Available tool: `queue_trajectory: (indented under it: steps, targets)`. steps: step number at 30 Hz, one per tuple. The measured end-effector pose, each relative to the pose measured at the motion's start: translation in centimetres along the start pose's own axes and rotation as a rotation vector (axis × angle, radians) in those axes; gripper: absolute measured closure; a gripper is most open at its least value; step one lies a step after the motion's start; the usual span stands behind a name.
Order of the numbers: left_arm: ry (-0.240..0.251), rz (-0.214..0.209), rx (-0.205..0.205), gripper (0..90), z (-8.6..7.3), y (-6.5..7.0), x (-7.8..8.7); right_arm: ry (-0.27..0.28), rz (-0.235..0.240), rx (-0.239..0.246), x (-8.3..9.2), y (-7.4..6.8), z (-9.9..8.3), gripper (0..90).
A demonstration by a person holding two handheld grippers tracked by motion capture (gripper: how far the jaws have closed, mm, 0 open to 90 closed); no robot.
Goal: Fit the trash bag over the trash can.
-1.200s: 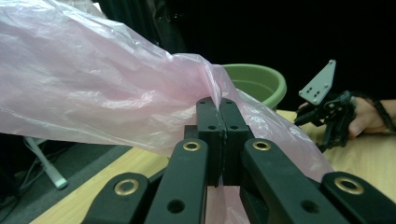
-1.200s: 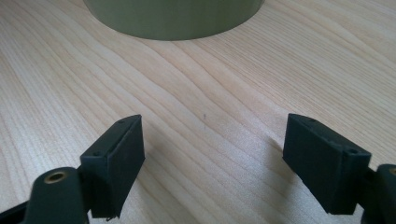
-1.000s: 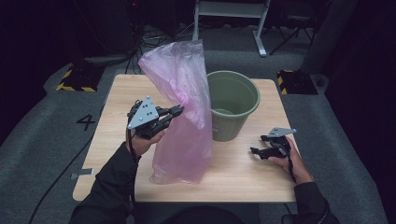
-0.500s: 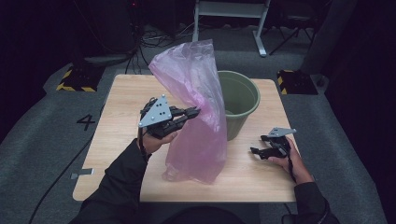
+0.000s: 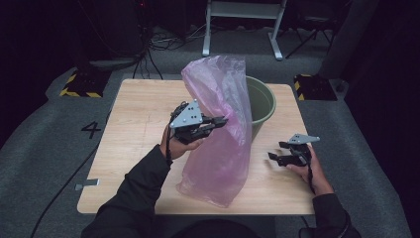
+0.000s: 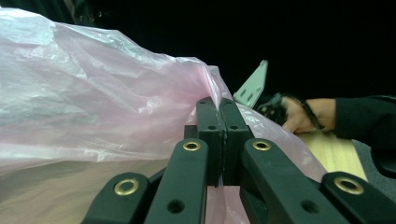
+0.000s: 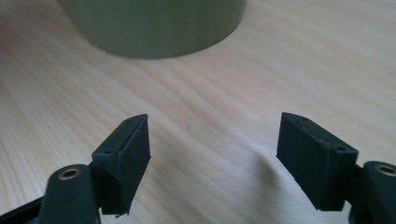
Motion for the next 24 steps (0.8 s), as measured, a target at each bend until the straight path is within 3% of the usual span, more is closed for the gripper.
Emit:
queue_trajectory:
  steps: [3,4,8,9,10,12,15,18,20,23,24]
  targets:
    - [-0.017,0.003,0.005,89.4,-0.3,-0.3,-0.5,0.064,-0.02,-0.012,1.5,0.0,1.2,29.7]
    - [-0.022,0.0,0.005,89.5,-0.3,-0.4,-0.6,0.111,-0.027,-0.009,2.6,0.0,2.2,30.8]
    - [-0.049,-0.001,0.011,89.4,-0.6,-0.8,-1.1,0.235,-0.068,0.039,6.4,-0.8,5.9,35.3]
    - [-0.049,-0.001,0.011,89.4,-0.6,-0.8,-1.1,0.235,-0.068,0.039,6.4,-0.8,5.9,35.3]
    - [-0.06,-0.001,0.023,89.4,-0.9,-1.2,-1.4,0.294,-0.085,0.08,8.6,-1.5,8.8,37.8]
    - [-0.063,0.0,0.03,89.4,-1.0,-1.4,-1.5,0.319,-0.079,0.098,9.6,-2.0,10.8,39.0]
    - [-0.07,-0.002,0.038,89.4,-1.2,-1.5,-1.8,0.338,-0.075,0.144,10.5,-2.8,13.7,39.5]
    - [-0.096,-0.008,0.029,89.4,-1.3,-1.6,-2.4,0.319,-0.053,0.185,10.2,-4.0,17.0,38.9]
    - [-0.107,-0.009,0.029,89.4,-1.3,-1.6,-2.6,0.287,-0.028,0.209,9.5,-4.8,18.7,37.4]
    - [-0.117,-0.007,0.031,89.4,-1.3,-1.7,-2.8,0.255,-0.046,0.244,8.4,-5.4,20.1,37.2]
    - [-0.121,-0.009,0.03,89.4,-1.3,-1.8,-2.9,0.228,-0.037,0.265,7.2,-5.9,21.2,37.1]
Point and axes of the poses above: each handheld gripper's, and its own axes: x roughly backward along the jaws, z roughly out of its top, y roughly to its right, the point moved 4 cm from there along -x, roughly forward along the jaws, and after that the axes turned 5 degrees about z, right-handed, at the moved point
